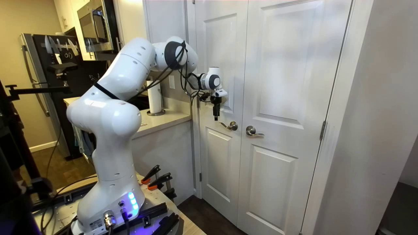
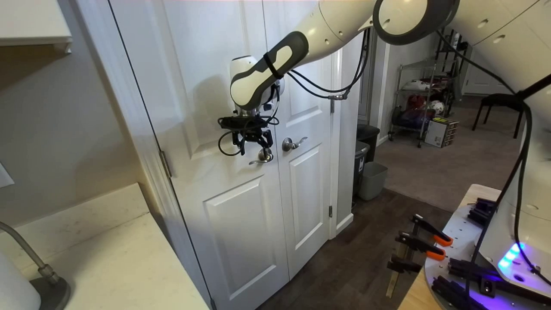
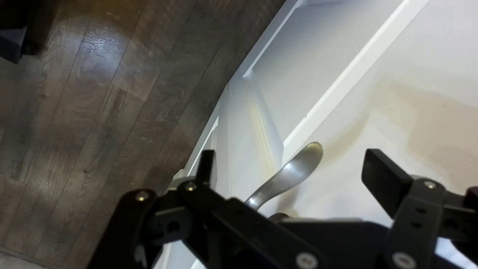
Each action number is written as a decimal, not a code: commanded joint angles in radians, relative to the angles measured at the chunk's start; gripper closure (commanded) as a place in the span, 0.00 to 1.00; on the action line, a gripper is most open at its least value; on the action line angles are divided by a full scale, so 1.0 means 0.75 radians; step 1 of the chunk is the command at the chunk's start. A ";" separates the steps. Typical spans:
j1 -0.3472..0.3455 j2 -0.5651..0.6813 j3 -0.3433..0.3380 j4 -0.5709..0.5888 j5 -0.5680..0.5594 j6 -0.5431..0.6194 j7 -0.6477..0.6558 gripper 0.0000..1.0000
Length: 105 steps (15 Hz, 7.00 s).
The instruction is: Open the door on the left
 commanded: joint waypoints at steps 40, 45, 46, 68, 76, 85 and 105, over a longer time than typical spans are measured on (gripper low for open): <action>0.115 -0.156 -0.083 -0.548 -0.016 0.436 1.033 0.00; 0.144 -0.166 -0.071 -0.575 -0.019 0.465 1.174 0.00; 0.152 -0.164 -0.071 -0.579 -0.020 0.478 1.207 0.00; 0.354 -0.224 -0.159 -0.575 -0.254 0.525 1.764 0.00; 0.191 -0.233 0.040 -0.549 -0.247 0.629 1.471 0.00; 0.116 -0.464 0.293 -0.880 -0.016 0.615 1.046 0.00; -0.164 -0.861 0.248 -1.658 0.361 0.955 0.950 0.00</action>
